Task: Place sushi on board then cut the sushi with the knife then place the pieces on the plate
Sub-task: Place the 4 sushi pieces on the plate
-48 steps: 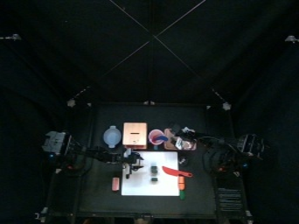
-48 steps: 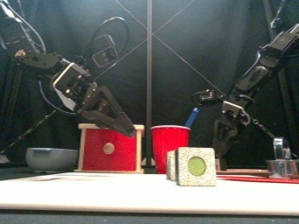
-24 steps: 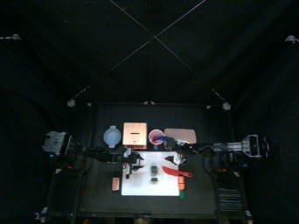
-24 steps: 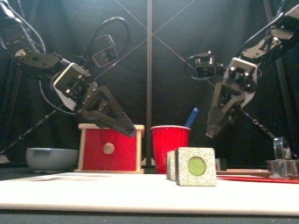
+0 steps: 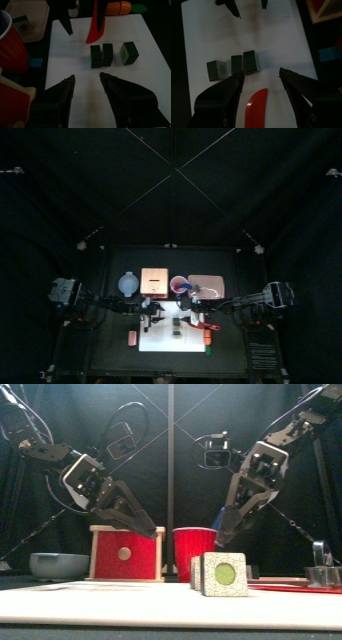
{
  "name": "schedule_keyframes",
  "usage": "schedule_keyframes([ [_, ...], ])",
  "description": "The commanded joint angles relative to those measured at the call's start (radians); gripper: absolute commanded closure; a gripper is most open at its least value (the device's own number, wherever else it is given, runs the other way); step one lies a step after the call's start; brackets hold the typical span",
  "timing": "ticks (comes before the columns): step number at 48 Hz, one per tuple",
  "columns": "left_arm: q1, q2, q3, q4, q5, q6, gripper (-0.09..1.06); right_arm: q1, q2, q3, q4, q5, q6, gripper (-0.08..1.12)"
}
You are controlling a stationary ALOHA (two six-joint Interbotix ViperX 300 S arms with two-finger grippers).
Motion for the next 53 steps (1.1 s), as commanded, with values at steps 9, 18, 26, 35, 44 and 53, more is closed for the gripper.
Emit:
schedule_keyframes([
  [9,0.003,-0.008,-0.017,-0.002,-0.005,-0.002,0.15,0.009,0.04,-0.064,-0.014,0.003,-0.003,0.14],
  [18,0.003,-0.006,-0.014,-0.002,-0.005,-0.002,0.15,0.012,0.057,-0.075,-0.014,0.003,-0.003,0.14],
  [26,0.003,-0.006,-0.012,-0.002,-0.005,-0.002,0.15,0.011,0.074,-0.078,-0.014,0.003,-0.003,0.14],
  [35,0.003,-0.006,-0.011,-0.002,-0.005,-0.002,0.15,0.011,0.083,-0.08,-0.014,0.003,-0.003,0.14],
  [44,0.003,-0.008,-0.009,-0.002,-0.005,-0.002,0.15,0.011,0.095,-0.087,-0.014,0.003,-0.003,0.14],
  [53,0.003,-0.006,-0.006,-0.002,-0.005,-0.002,0.15,0.012,0.106,-0.094,-0.014,0.003,-0.003,0.14],
])
